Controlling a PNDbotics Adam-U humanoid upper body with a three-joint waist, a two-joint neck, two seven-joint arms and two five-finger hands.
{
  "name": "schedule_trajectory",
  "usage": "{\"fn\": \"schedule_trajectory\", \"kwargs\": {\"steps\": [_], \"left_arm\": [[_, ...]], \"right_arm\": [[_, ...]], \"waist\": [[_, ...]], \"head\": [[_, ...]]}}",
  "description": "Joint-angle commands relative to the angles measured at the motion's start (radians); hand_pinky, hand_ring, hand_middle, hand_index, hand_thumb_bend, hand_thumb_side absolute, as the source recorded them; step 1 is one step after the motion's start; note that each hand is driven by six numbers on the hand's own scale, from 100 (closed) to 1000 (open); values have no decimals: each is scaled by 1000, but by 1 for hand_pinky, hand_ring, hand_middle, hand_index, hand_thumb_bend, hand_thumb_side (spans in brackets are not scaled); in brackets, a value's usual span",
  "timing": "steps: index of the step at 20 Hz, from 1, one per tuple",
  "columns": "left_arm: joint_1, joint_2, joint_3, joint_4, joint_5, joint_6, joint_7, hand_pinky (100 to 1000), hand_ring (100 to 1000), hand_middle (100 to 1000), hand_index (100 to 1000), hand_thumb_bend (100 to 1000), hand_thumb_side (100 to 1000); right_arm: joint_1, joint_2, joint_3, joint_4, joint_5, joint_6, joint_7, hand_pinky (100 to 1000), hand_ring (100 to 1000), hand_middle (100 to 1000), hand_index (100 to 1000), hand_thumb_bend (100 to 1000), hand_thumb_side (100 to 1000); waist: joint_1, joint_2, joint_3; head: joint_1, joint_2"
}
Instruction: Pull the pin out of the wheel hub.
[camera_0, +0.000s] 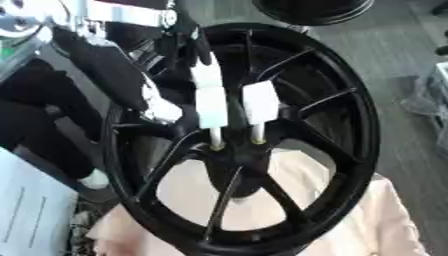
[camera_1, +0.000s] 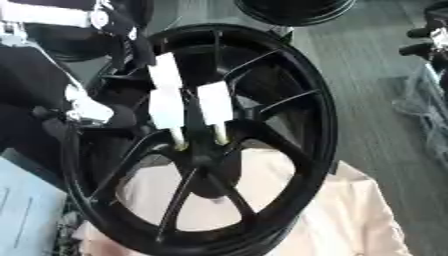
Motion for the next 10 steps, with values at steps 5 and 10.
{"fn": "schedule_trajectory", "kwargs": {"steps": [5,10], "left_arm": [[-19,19,23,-39,19,175,22,667,494,544,782,407,429],[-15,9,10,-37,28,199,11,662,505,563,781,394,454]], "right_arm": [[-12,-37,4,-8,8,-1,10,934,651,704,892,100,645],[-13,-36,4,-8,8,0,12,934,652,704,892,100,647]], "waist": [[-6,-15,-1],[-6,-14,-3]], "head": [[5,5],[5,8]]}}
